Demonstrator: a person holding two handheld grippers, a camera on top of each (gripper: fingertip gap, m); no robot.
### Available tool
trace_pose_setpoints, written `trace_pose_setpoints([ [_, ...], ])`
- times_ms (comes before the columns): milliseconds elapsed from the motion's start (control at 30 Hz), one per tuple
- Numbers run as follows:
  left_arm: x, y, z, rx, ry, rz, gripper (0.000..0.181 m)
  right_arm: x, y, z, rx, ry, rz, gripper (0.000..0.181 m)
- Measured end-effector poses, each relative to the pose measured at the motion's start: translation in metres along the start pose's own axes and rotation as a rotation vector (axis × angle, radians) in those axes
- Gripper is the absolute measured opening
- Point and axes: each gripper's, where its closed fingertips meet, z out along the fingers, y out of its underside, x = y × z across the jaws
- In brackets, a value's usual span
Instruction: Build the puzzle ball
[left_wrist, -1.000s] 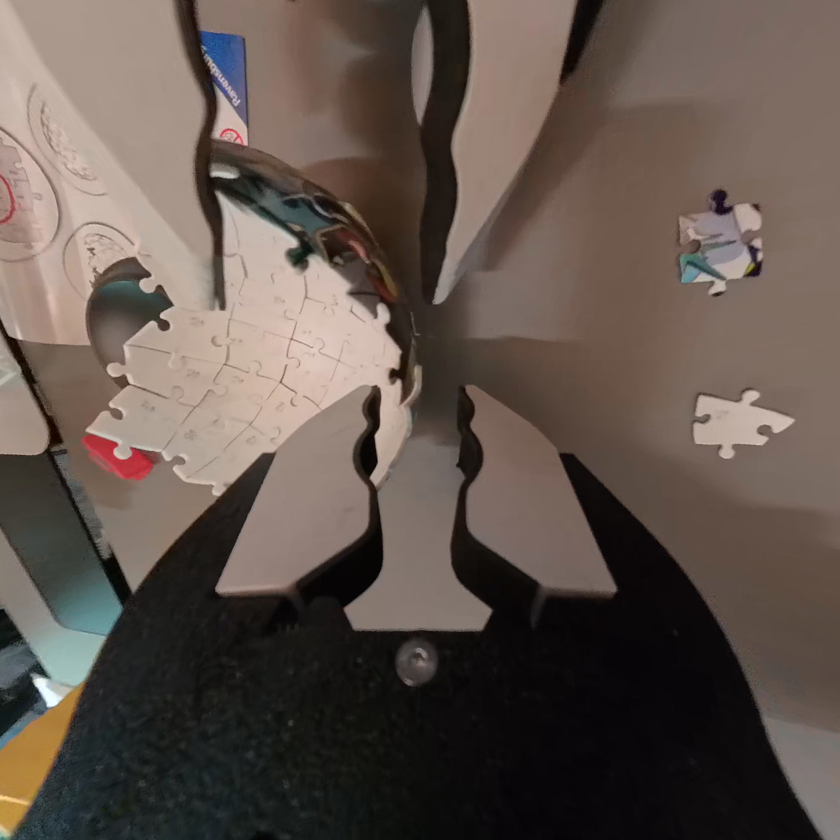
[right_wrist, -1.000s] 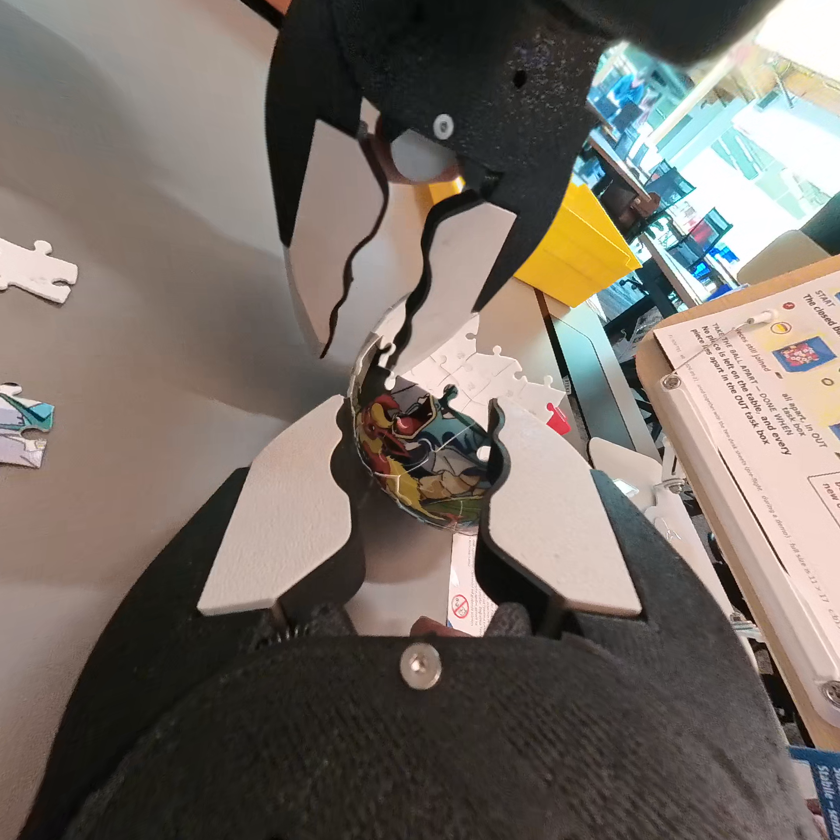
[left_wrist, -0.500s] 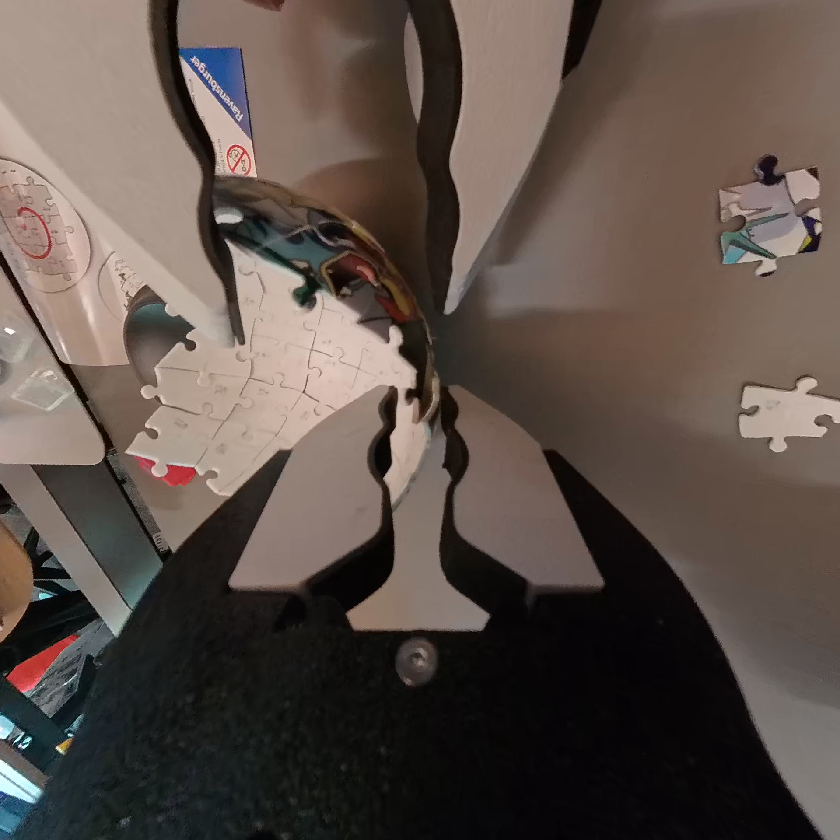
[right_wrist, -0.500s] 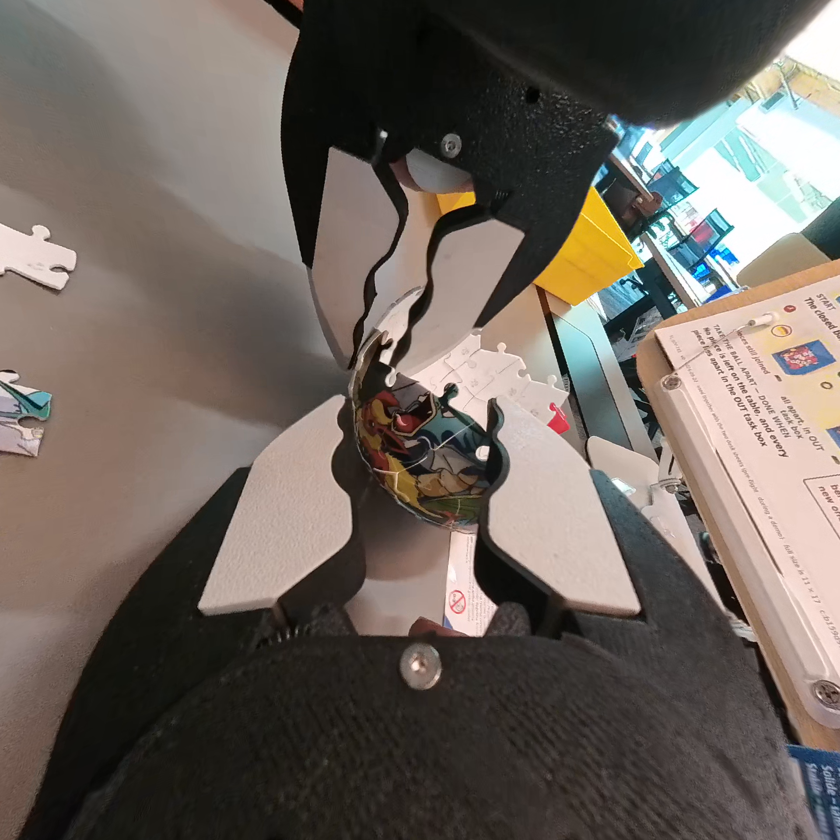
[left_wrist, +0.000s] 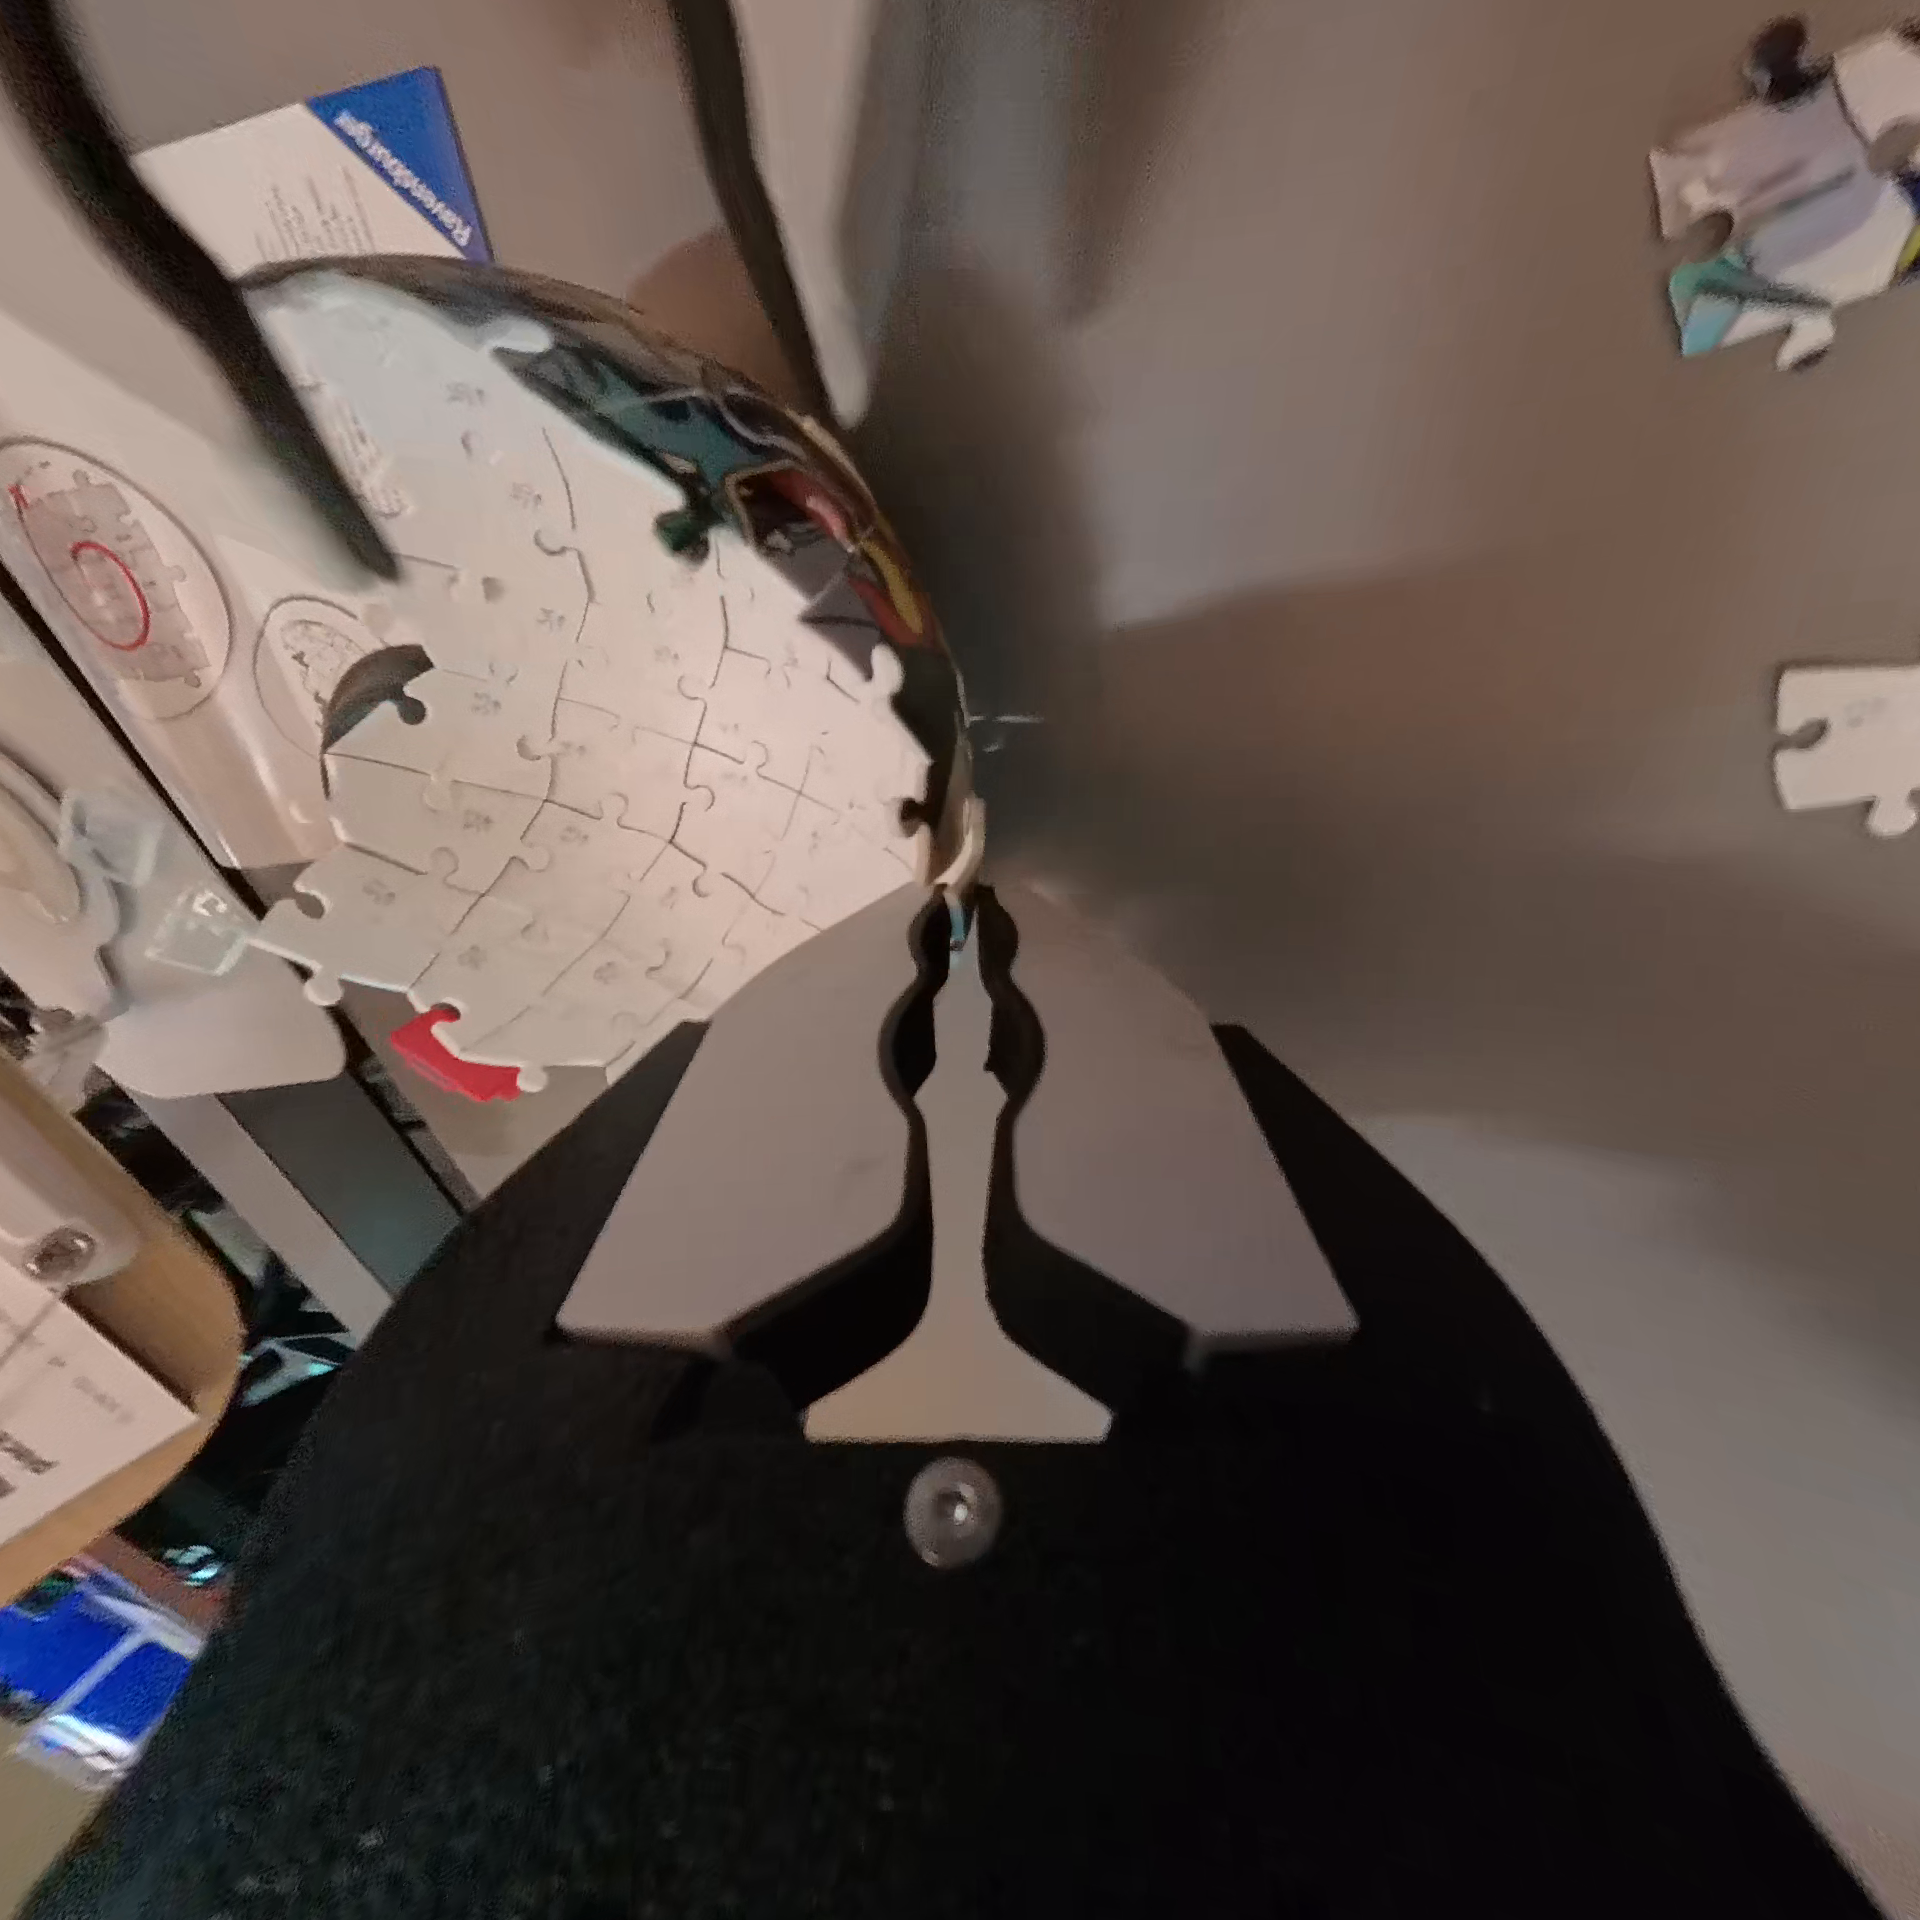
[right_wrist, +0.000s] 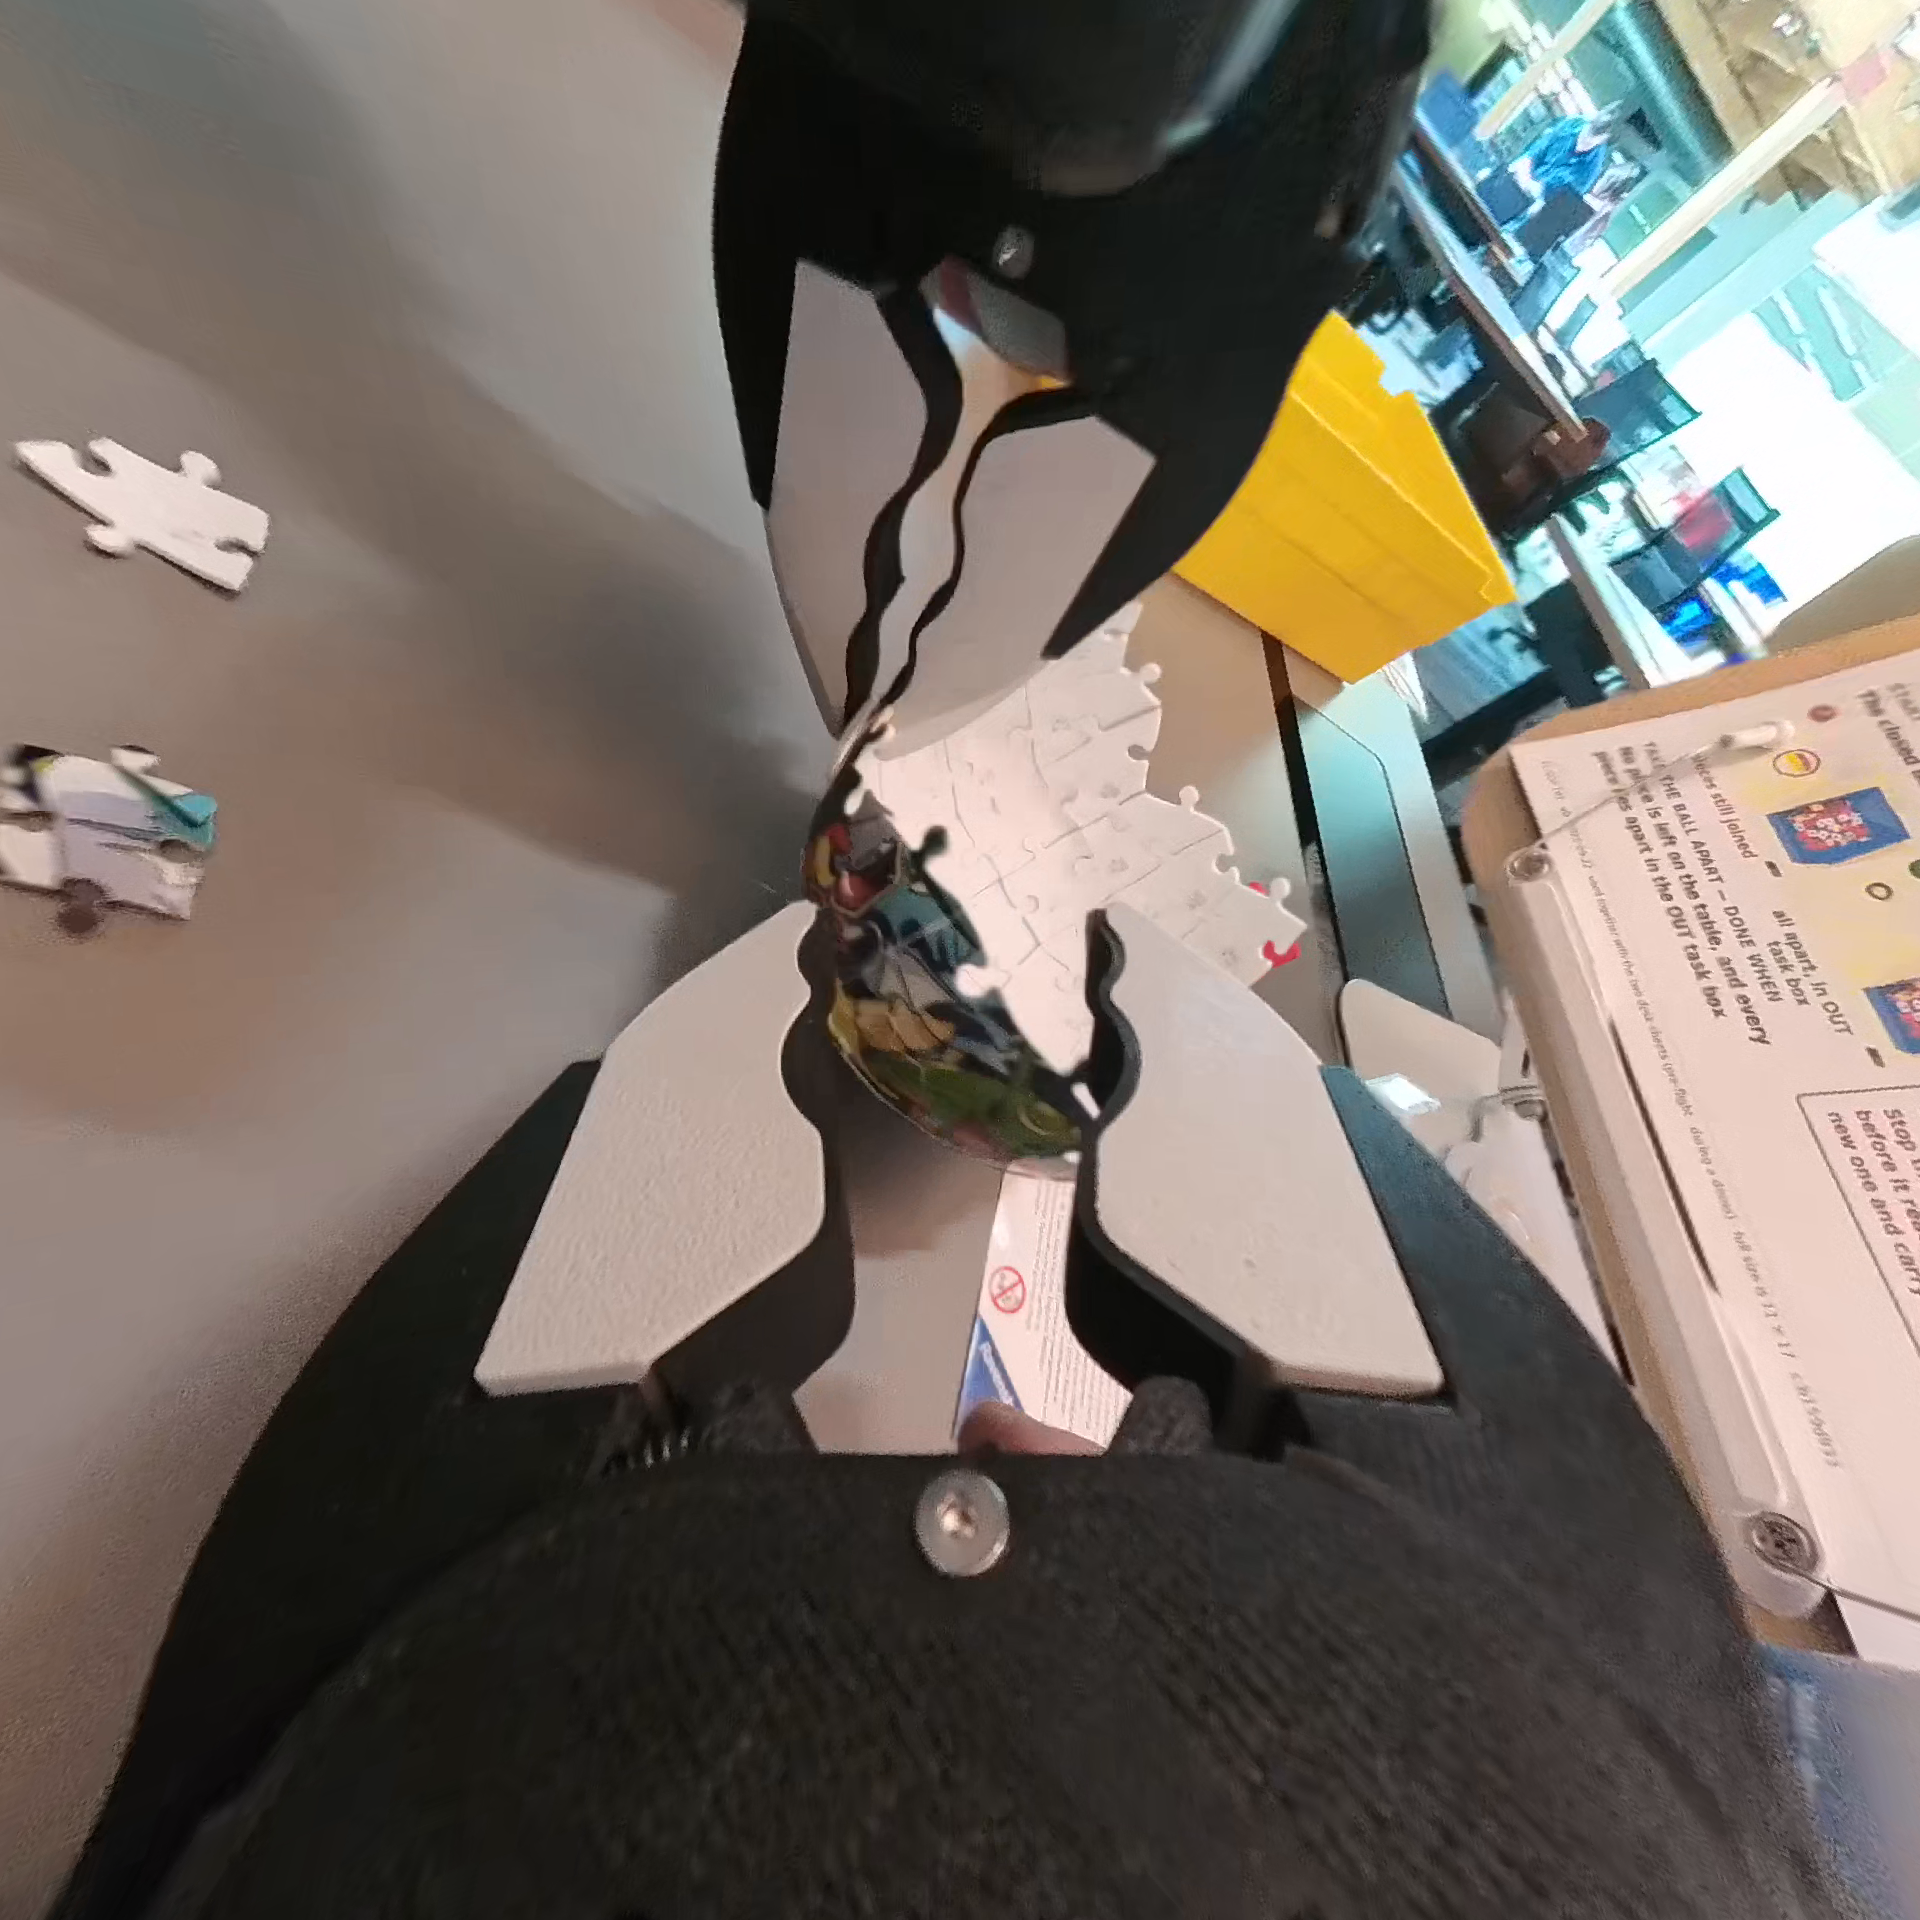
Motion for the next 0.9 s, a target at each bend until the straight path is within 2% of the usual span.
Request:
trace_pose_setpoints([
  [100, 0.0, 0.004, -0.001, -0.012, 0.018, 0.08, 0.003, 0.008, -0.012, -0.018, 0.048, -0.055, 0.044, 0.041],
  [200, 0.001, 0.001, -0.002, 0.018, 0.052, 0.151, 0.002, 0.009, -0.014, -0.027, 0.011, -0.163, 0.087, 0.037],
  [333, 0.001, -0.005, -0.003, 0.04, 0.109, 0.193, 0.002, 0.006, -0.014, -0.016, -0.021, -0.293, 0.11, 0.025],
  [433, 0.0, -0.006, -0.003, 0.049, 0.137, 0.226, 0.002, 0.002, -0.002, -0.007, -0.106, -0.372, 0.105, 0.021],
  [633, -0.004, -0.005, -0.005, 0.059, 0.192, 0.265, 0.002, -0.009, 0.001, -0.006, -0.149, -0.51, 0.148, 0.013],
  [900, -0.007, -0.001, -0.005, 0.07, 0.225, 0.28, 0.002, -0.012, -0.002, -0.004, -0.074, -0.569, 0.16, 0.008],
])
